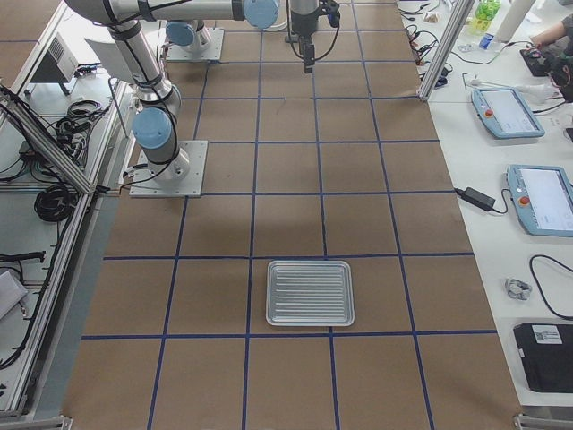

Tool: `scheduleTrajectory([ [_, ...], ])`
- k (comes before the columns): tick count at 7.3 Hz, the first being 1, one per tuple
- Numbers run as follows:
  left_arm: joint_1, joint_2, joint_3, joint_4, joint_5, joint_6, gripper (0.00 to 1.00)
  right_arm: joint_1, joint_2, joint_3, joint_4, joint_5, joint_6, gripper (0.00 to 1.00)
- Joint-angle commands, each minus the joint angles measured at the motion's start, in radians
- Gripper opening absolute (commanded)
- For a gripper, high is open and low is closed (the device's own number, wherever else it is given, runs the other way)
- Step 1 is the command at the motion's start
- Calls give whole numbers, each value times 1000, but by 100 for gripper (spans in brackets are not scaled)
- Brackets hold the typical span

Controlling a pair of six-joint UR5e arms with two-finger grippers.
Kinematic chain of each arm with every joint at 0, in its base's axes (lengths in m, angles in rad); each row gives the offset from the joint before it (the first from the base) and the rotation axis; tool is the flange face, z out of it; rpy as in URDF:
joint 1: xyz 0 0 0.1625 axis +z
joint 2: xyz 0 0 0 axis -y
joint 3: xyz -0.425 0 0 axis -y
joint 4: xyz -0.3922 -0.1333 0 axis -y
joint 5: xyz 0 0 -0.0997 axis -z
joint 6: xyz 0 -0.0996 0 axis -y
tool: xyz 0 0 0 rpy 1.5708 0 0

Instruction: Place bearing gear from tray to pile

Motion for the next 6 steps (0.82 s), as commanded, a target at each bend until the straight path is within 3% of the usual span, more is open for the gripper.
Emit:
scheduleTrajectory([
  [1, 8, 12, 3, -35, -2, 3, 100, 0, 0, 0, 0, -2, 0, 100],
  [4, 8, 10, 2, -29, -16, -2, 100, -8, 0, -2, 1, -9, -5, 100],
  [6, 9, 12, -9, -26, -34, -118, 100, -6, -1, 0, 3, -8, -2, 100],
])
